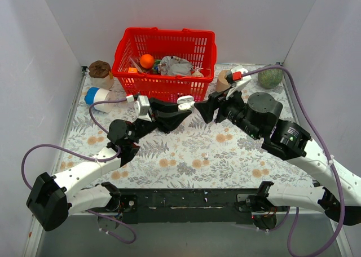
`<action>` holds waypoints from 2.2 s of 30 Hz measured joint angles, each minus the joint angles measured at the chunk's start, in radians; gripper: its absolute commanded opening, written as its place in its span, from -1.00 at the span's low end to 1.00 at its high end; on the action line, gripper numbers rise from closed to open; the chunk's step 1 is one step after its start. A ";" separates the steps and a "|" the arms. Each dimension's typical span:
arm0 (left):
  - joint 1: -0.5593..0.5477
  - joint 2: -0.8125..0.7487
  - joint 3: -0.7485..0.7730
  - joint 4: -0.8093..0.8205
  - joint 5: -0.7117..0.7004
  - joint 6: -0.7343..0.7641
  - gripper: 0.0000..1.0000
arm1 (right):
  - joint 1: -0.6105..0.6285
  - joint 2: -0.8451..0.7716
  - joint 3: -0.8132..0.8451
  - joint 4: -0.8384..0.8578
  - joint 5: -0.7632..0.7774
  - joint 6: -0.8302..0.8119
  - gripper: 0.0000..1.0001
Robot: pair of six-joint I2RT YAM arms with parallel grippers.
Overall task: Insert the wireless bluetooth earbuds into the charging case
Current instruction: Place the earbud in the charging case, then pick up the earbud from the center of the board.
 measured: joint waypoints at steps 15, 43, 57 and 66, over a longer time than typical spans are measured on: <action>0.001 -0.003 -0.014 -0.013 0.004 0.002 -1.00 | 0.002 0.041 0.000 0.002 -0.004 -0.003 0.36; 0.001 -0.438 -0.259 -0.243 -0.105 0.025 -1.00 | -0.007 -0.144 -0.543 -0.055 0.120 0.153 0.01; 0.000 -0.629 -0.352 -0.407 -0.135 -0.058 -1.00 | -0.013 -0.080 -0.882 0.049 -0.021 0.331 -0.37; 0.000 -0.665 -0.376 -0.444 -0.139 -0.083 -1.00 | -0.014 0.103 -0.881 0.119 -0.034 0.331 -0.60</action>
